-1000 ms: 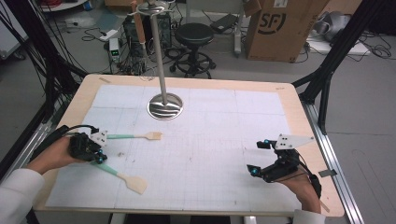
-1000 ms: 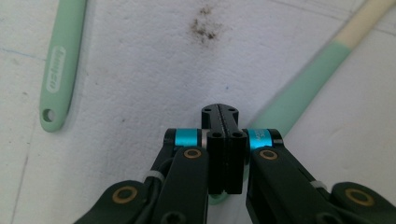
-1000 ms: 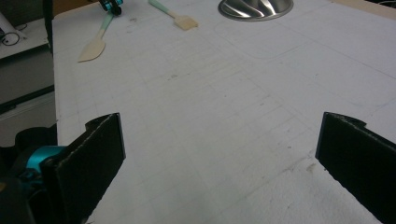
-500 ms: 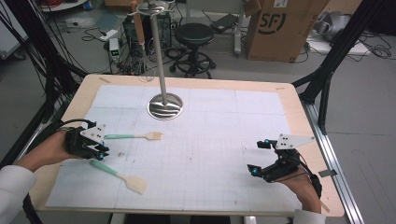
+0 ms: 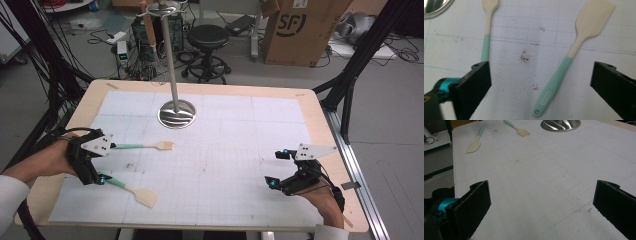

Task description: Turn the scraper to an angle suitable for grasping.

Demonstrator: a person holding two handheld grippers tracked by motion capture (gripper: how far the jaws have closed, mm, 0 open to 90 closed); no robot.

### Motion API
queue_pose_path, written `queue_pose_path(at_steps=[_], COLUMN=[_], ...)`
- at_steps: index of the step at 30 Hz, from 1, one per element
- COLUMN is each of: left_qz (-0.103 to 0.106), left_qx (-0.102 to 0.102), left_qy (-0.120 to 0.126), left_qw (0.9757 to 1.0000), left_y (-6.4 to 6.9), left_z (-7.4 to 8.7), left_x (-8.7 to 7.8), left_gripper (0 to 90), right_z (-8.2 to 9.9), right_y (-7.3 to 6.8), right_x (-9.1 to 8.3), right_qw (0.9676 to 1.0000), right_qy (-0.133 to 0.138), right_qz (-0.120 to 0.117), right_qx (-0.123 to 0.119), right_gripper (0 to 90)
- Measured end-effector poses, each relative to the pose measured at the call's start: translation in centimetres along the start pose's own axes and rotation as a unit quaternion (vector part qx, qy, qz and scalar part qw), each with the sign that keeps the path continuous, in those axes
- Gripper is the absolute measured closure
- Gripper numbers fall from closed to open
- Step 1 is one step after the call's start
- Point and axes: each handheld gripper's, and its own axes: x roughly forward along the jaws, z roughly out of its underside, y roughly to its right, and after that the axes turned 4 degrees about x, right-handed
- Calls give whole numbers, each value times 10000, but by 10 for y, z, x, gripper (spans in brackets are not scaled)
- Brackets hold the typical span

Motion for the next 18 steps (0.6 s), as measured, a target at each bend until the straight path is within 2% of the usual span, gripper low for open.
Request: queue_pose_path(at_steps=[2, 5, 6, 10, 15, 18], left_qz=[-2, 110, 146, 218, 360, 421], left_qx=[69, 131, 107, 296, 236, 291], left_qy=[-99, -323, -345, -372, -450, -553], left_qw=[9999, 9993, 9992, 9986, 9981, 9972], left_y=[-1, -2, -2, -2, 1, 2], left_z=[0, 0, 1, 3, 10, 14], left_x=[0, 3, 5, 11, 22, 27], left_gripper=[16, 17, 16, 17, 19, 19], right_z=[0, 0, 0, 0, 1, 1], right_y=[0, 0, 0, 0, 1, 1], right_x=[0, 0, 0, -1, 0, 0], right_qw=[10000, 10000, 10000, 10000, 10000, 10000], right_qy=[-5, -1, 2, -7, -27, -15], right_qz=[7, 17, 18, 14, 5, -6], right_qx=[-4, 14, 12, 7, 16, 18], right_gripper=[1, 1, 1, 2, 1, 1])
